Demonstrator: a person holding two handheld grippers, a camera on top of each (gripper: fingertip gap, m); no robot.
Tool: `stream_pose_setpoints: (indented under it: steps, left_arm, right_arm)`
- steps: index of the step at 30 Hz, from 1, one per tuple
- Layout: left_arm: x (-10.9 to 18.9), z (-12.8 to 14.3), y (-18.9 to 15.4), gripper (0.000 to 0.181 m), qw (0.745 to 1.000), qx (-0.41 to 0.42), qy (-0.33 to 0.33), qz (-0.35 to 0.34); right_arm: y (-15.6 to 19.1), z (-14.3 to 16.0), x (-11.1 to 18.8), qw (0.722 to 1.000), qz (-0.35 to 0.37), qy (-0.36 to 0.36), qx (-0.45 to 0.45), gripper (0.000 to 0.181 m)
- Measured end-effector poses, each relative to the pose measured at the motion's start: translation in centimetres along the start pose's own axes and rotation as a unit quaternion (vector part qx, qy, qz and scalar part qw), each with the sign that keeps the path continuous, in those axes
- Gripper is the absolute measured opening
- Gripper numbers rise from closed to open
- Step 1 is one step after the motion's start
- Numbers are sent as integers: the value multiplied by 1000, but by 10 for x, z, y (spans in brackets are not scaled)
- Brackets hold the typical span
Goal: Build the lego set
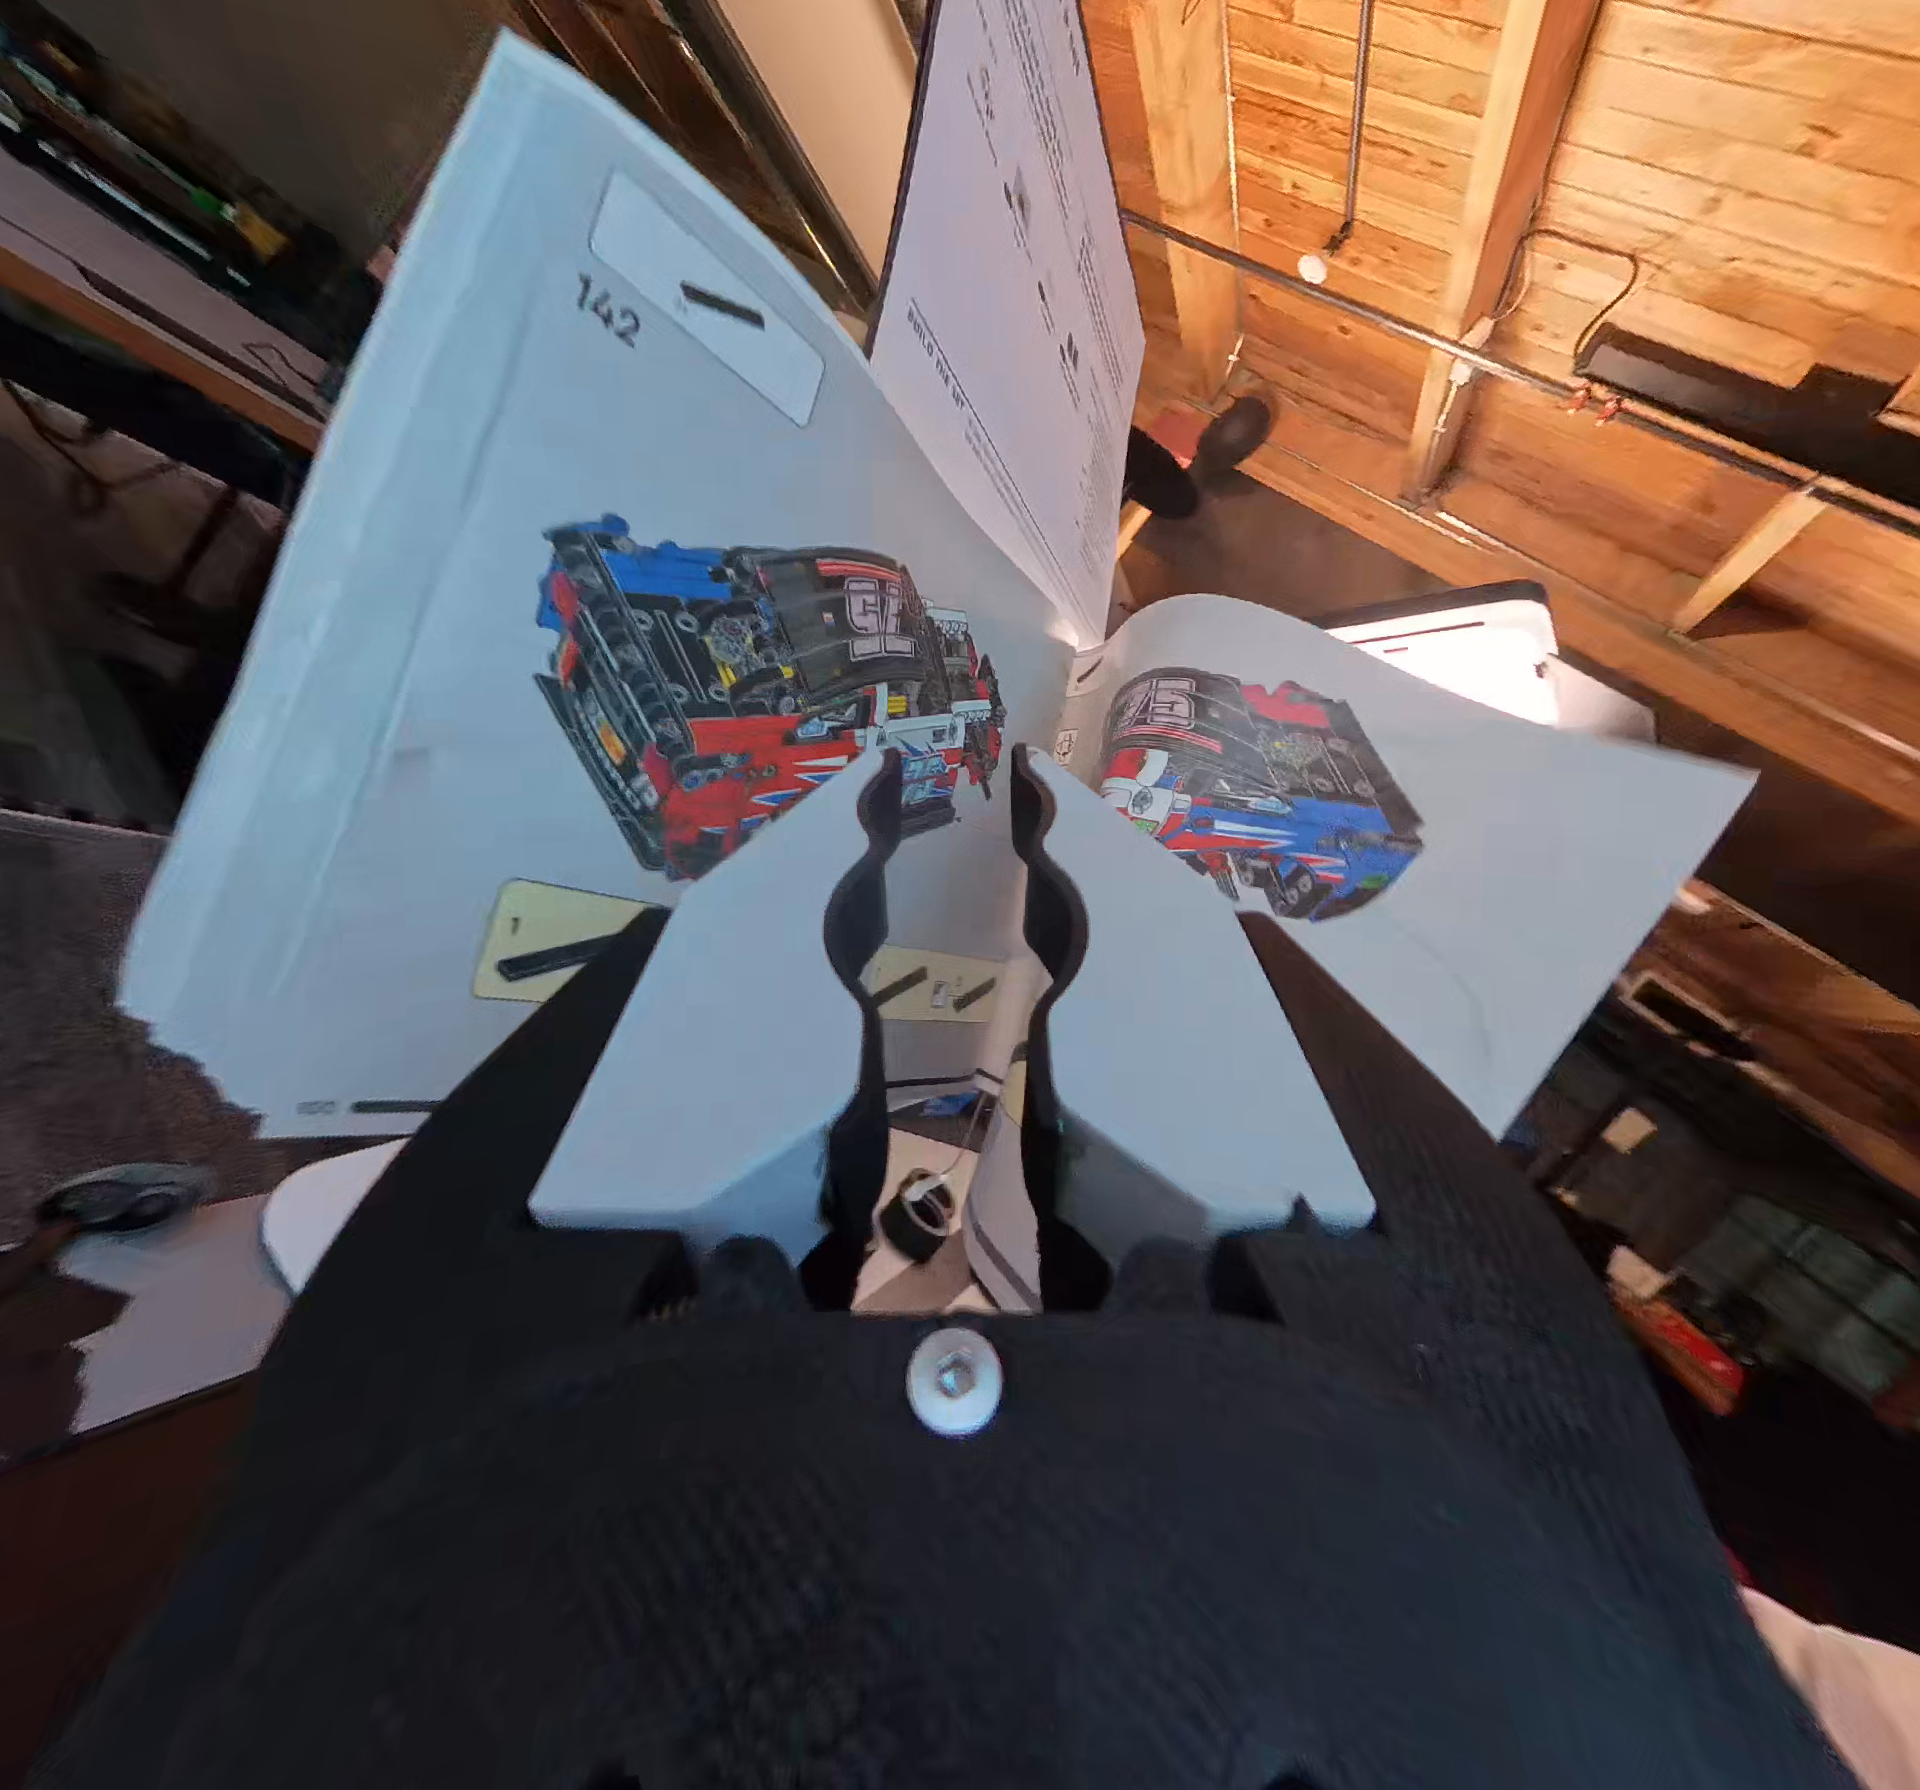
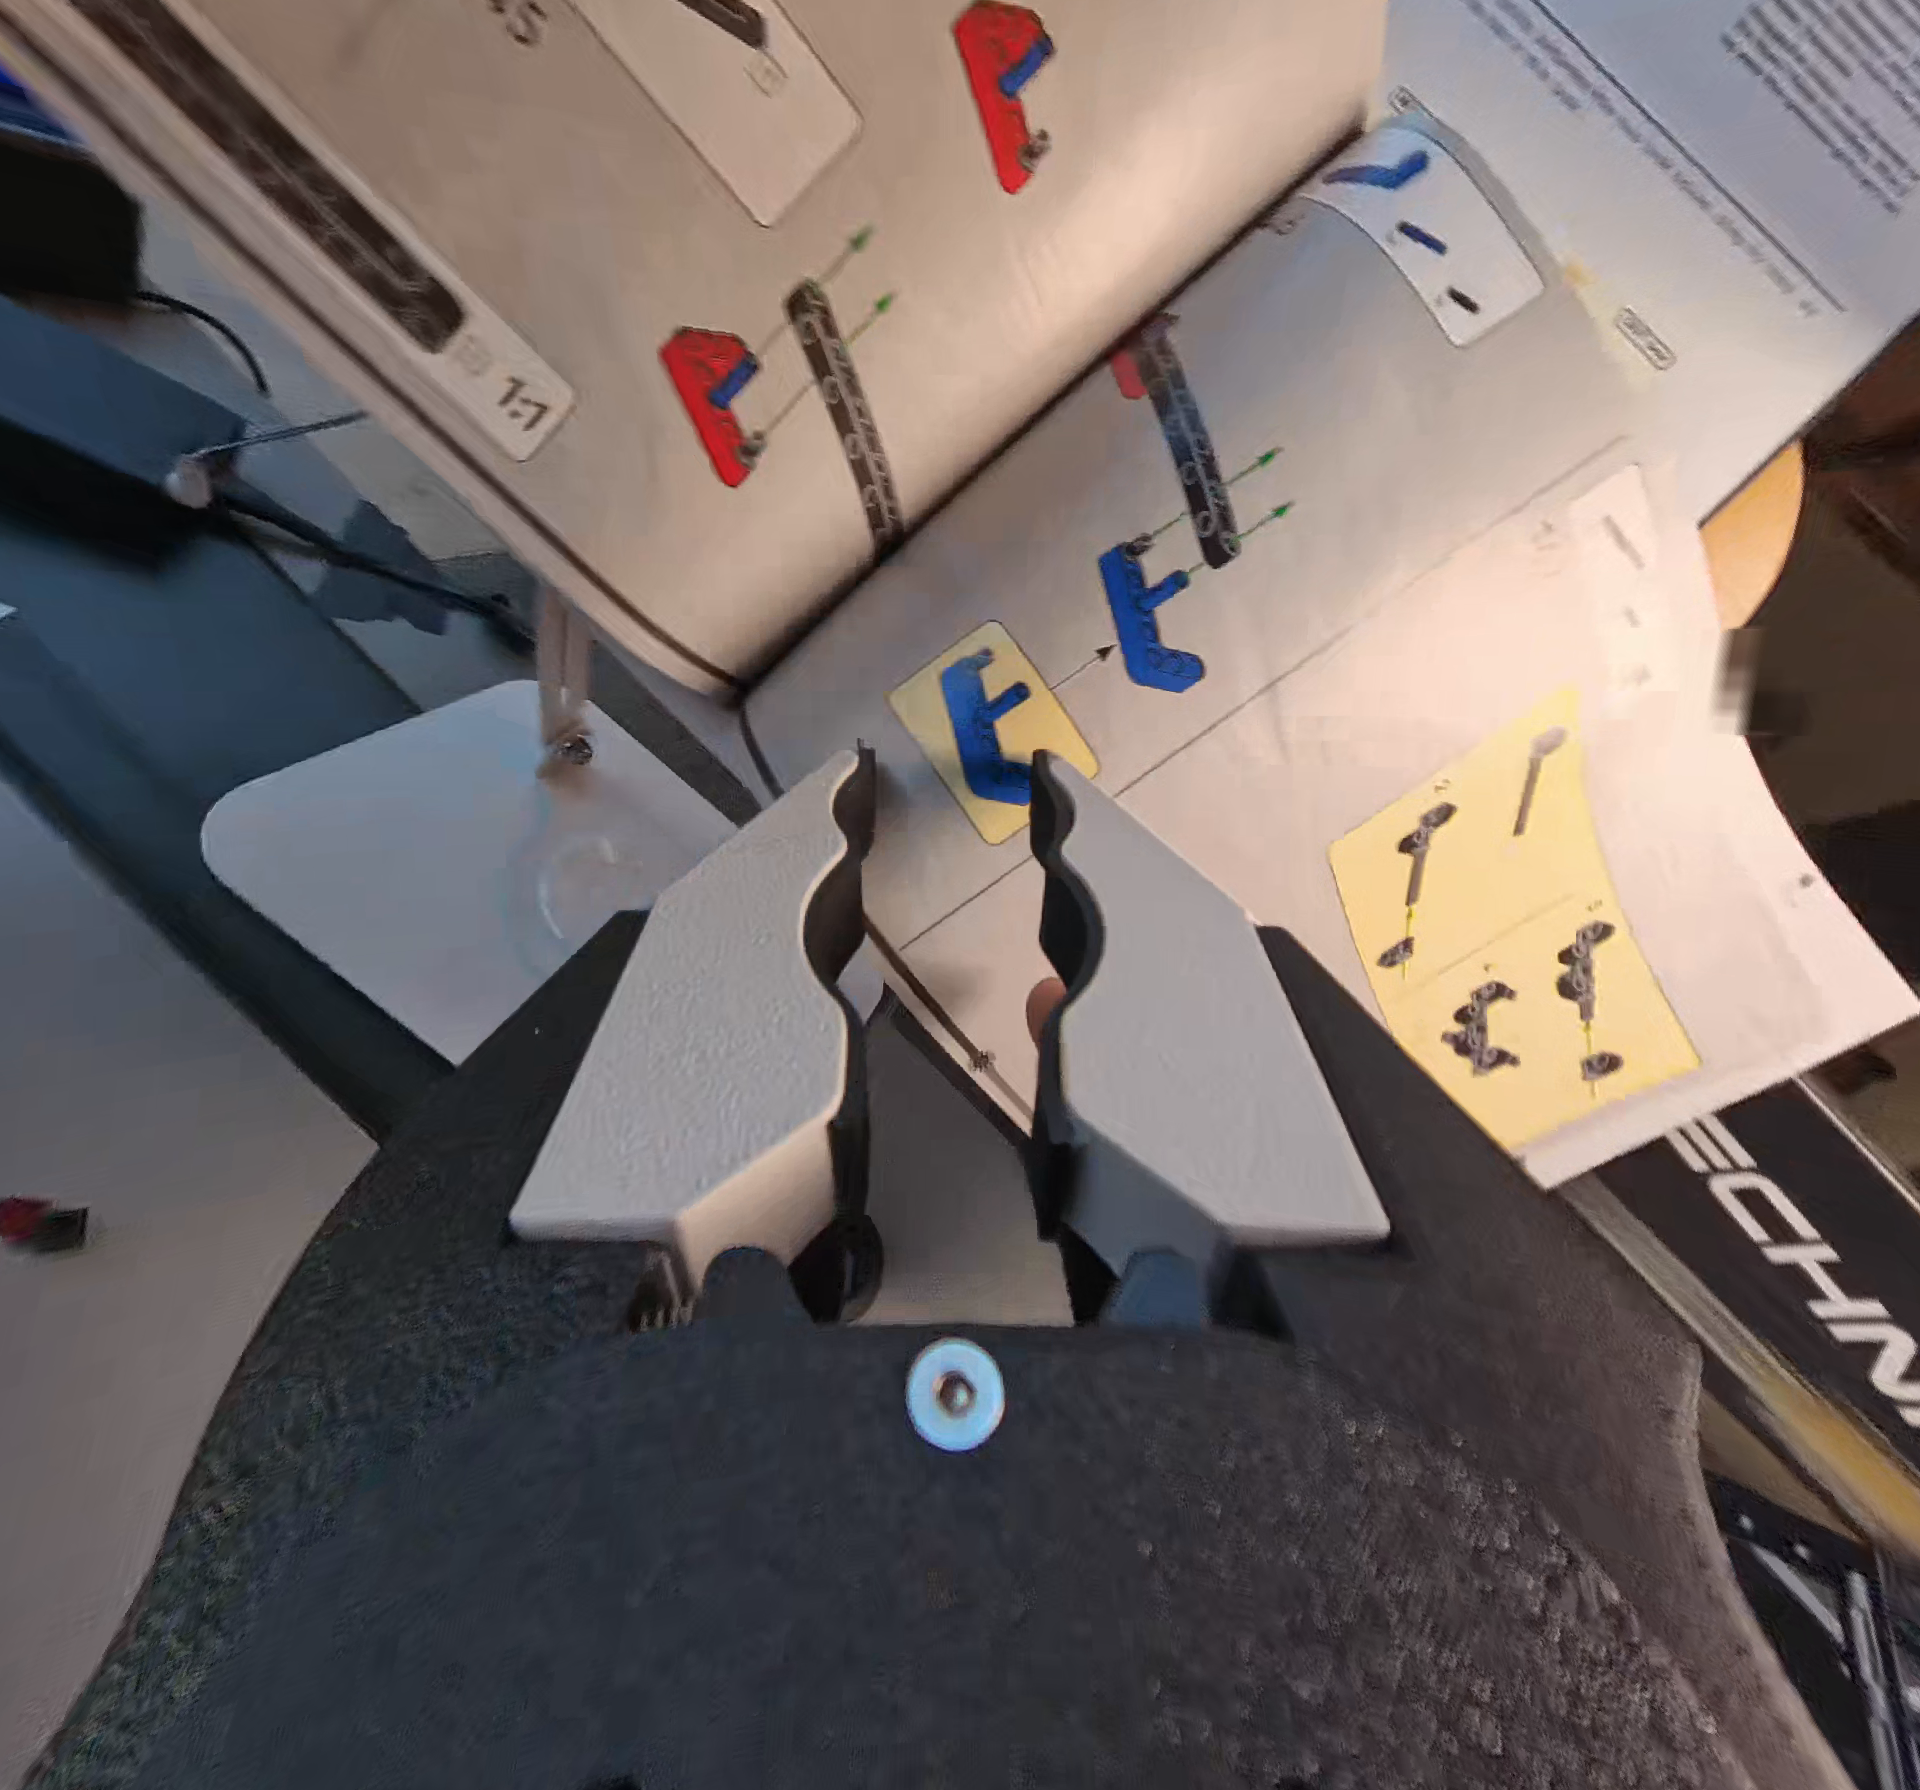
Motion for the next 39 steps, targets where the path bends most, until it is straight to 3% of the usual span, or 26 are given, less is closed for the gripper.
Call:
stream_pose_setpoints:
  steps: [5, 8, 14, 17, 23, 27, 30, 34, 39]
  left_arm:
    - [37, -26, -28, 31, 987, -151, -23, -52]
    - [41, -20, -44, 39, 981, -190, 6, -48]
    - [32, 5, -3, 58, 971, -193, 77, -121]
    - [22, 32, -10, 45, 960, -232, 104, -116]
    - [-29, 121, -60, 15, 911, -354, 210, -35]
    - [-74, 159, -66, 9, 849, -451, 268, -68]
    - [-96, 154, -32, 0, 767, -544, 288, -182]
    - [-100, 127, -3, 0, 730, -569, 281, -255]
    - [-91, 112, 15, 0, 743, -566, 265, -238]
  right_arm:
    - [-9, 8, -13, 999, 18, 43, -9, 32]
    - [-9, 8, -18, 998, 24, 49, 4, 32]
    - [-10, 10, -23, 998, 22, 53, -1, 32]
    - [-12, 10, -26, 998, 18, 52, 23, 33]
    - [-21, -4, -30, 998, 16, 23, 50, 34]
    - [-26, -4, -37, 999, -6, 34, 30, 33]
    - [-31, -4, -41, 998, -3, 30, 59, 33]
    - [-39, -12, -48, 994, 2, 34, 103, 41]
    - [-41, -12, -51, 997, 17, 12, 72, 30]
Point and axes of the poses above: each gripper's, where its closed fingertips meet, x back along the fingers, z out of its underside, y = z × x across the jaws, the point moved 3 cm from there along x, back along the fingers, and after that the axes turned 3 degrees about -z, right-handed, at the moved point
